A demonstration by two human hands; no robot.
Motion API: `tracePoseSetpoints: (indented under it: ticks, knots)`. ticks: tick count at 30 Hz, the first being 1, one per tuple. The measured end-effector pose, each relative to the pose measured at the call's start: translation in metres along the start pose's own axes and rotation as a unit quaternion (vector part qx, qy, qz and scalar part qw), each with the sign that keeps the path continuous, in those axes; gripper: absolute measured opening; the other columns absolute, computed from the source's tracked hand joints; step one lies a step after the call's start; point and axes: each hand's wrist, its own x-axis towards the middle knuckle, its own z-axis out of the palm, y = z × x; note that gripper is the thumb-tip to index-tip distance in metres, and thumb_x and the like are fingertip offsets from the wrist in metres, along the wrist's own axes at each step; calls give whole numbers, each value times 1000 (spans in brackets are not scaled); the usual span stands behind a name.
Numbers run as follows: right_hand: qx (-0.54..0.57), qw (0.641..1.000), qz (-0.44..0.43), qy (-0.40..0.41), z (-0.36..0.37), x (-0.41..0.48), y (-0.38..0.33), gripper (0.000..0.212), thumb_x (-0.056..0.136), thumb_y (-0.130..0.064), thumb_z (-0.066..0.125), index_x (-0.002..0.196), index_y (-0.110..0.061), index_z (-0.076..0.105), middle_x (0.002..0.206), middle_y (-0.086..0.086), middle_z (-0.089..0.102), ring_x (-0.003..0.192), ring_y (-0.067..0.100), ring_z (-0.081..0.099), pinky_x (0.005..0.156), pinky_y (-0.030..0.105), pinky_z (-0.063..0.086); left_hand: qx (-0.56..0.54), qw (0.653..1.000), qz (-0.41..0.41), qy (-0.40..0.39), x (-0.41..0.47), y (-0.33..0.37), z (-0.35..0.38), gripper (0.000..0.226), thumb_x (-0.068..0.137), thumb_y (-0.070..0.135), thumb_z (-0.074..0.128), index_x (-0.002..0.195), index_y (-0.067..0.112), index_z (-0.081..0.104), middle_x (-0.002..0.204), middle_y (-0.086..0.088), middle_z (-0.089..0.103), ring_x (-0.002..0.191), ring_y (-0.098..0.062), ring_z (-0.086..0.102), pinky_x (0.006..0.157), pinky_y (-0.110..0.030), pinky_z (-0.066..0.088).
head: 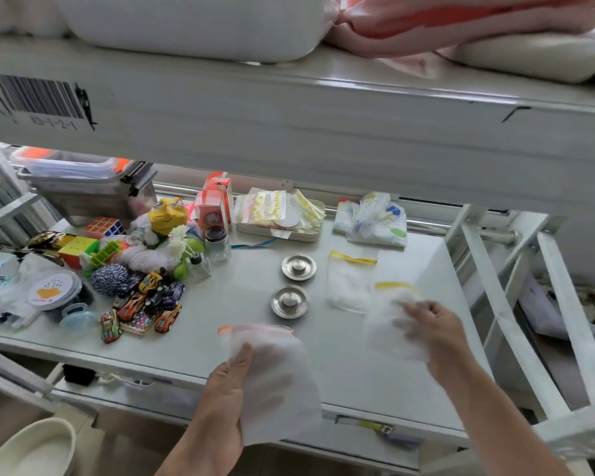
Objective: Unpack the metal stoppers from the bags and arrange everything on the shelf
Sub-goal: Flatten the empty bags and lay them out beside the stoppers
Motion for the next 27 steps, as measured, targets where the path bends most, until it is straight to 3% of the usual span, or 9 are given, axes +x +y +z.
tracePoseSetpoints:
  ticks: [3, 5, 8, 10, 12, 21, 25, 27]
  knots:
    - [-30, 999, -38, 19, -17, 56, -13, 15, 93, -5, 66, 94, -16, 56, 88, 2, 74, 49, 9, 70, 36, 16, 45, 7, 1000, 14, 19, -3, -1, 2, 33, 94, 32, 57, 89, 3, 70, 64, -12, 77, 49, -25, 72, 42, -31, 57]
    - [-57, 997, -45, 39, -26, 94, -17, 15, 93, -5, 66, 102, -13, 56, 94, 7, 73, 49, 10, 71, 36, 17, 46, 7, 999, 22, 28, -7, 0, 4, 29, 95, 28, 55, 81, 5, 66, 48, -6, 71, 36, -20, 66, 31, -25, 48]
    - [-160, 983, -10, 91, -47, 141, -1, 35, 87, -13, 74, 117, -1, 59, 105, 14, 68, 62, 19, 70, 49, 26, 53, -24, 998, 24, 49, -9, -1, 5, 29, 94, 29, 56, 86, 5, 68, 52, -8, 73, 39, -22, 68, 33, -28, 51]
    - [-261, 954, 25, 146, -61, 162, 18, 58, 77, -18, 82, 127, -2, 57, 120, 19, 65, 92, 31, 68, 77, 42, 59, -28, 998, 29, 56, -8, -4, 3, 30, 95, 30, 55, 85, 5, 68, 52, -8, 73, 39, -22, 68, 33, -28, 51]
    - [-310, 932, 29, 186, -68, 170, 31, 63, 72, -13, 82, 129, -5, 58, 129, 21, 62, 114, 37, 61, 99, 47, 52, -17, 997, 30, 65, -8, -3, 5, 30, 96, 28, 54, 81, 5, 66, 47, -6, 70, 35, -19, 65, 29, -25, 48]
    - [-323, 917, 6, 235, -58, 176, 30, 47, 75, -5, 76, 121, -4, 65, 126, 21, 66, 118, 38, 60, 104, 41, 48, -41, 997, 32, 61, -6, -7, 16, 28, 95, 27, 56, 84, 6, 69, 54, -9, 74, 41, -22, 69, 34, -27, 51]
    - [-318, 914, 12, 253, -57, 178, 31, 45, 76, -4, 76, 119, -4, 66, 126, 22, 66, 119, 38, 60, 101, 40, 50, -27, 998, 30, 53, -5, -5, 20, 38, 95, 24, 55, 66, 9, 74, 50, -7, 72, 37, -21, 67, 30, -26, 48]
    - [-319, 913, 16, 255, -54, 176, 31, 45, 77, -4, 77, 120, -4, 65, 126, 22, 65, 119, 39, 59, 101, 41, 50, -23, 998, 30, 51, -5, -5, 20, 33, 96, 24, 54, 73, 8, 71, 51, -7, 72, 38, -20, 67, 31, -25, 49]
